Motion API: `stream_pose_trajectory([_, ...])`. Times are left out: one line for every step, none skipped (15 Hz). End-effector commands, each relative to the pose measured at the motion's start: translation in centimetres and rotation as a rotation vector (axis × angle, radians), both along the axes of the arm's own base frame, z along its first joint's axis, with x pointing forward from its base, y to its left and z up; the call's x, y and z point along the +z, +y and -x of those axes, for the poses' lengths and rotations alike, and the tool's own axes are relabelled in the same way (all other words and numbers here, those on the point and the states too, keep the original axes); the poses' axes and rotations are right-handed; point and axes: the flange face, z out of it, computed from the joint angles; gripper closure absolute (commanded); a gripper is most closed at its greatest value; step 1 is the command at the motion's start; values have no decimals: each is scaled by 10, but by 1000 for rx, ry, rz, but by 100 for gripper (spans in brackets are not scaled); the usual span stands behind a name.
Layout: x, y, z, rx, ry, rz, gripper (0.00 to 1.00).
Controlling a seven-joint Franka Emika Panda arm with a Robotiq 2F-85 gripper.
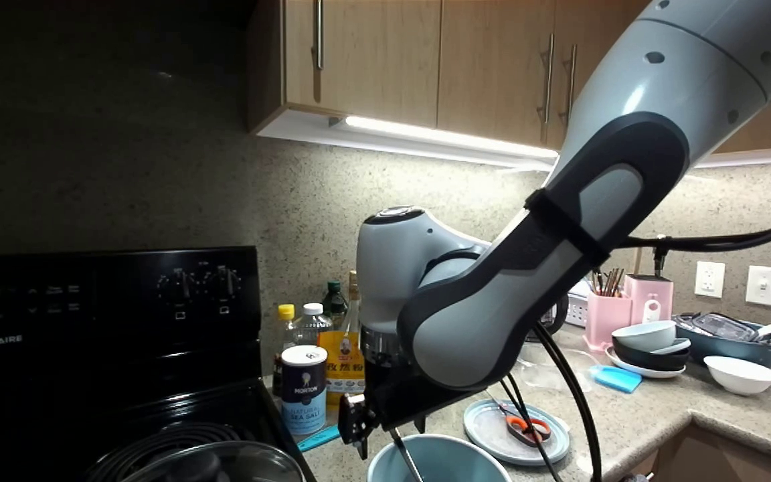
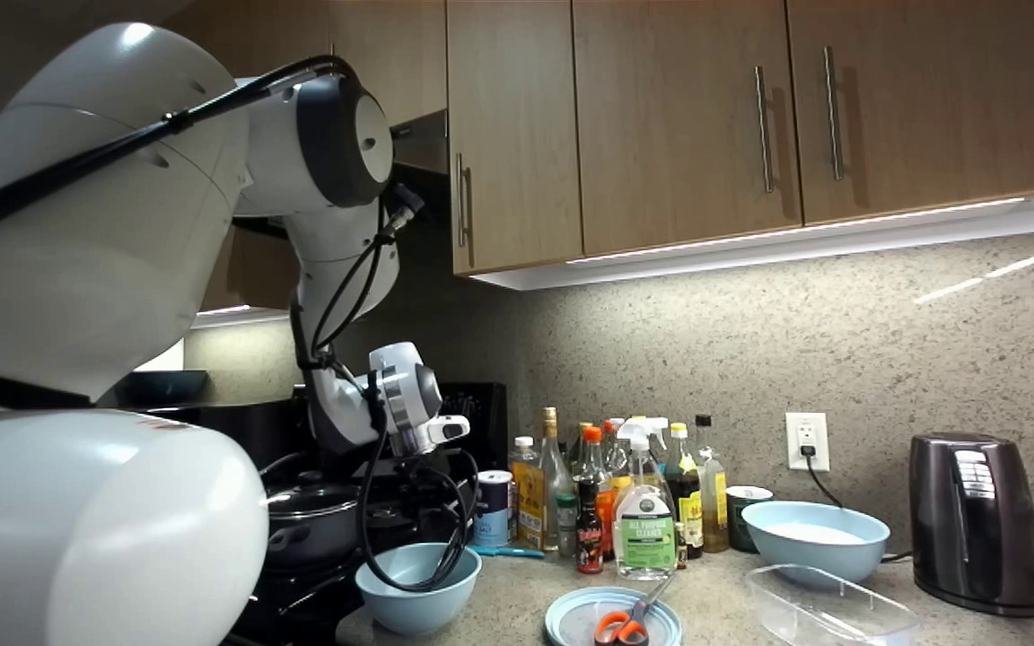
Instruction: Pick up the spoon and put it in the bowl
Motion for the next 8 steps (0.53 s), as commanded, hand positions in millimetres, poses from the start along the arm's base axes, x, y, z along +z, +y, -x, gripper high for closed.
stream_pose_trajectory([31,-7,2,6,-100,5,0])
stream_pose_trajectory([38,-7,3,8,-115,2,0])
stream_pose_trajectory([44,-6,4,-2,-119,-8,0])
stream_pose_trajectory([46,-3,9,-34,-96,-15,0])
stream_pose_trajectory([47,-1,14,-55,-76,-17,0])
stream_pose_trajectory([45,3,21,-71,-49,-23,0])
stream_pose_trajectory([43,6,26,-92,-22,-28,0])
stream_pose_trajectory([40,9,34,-108,7,-37,0])
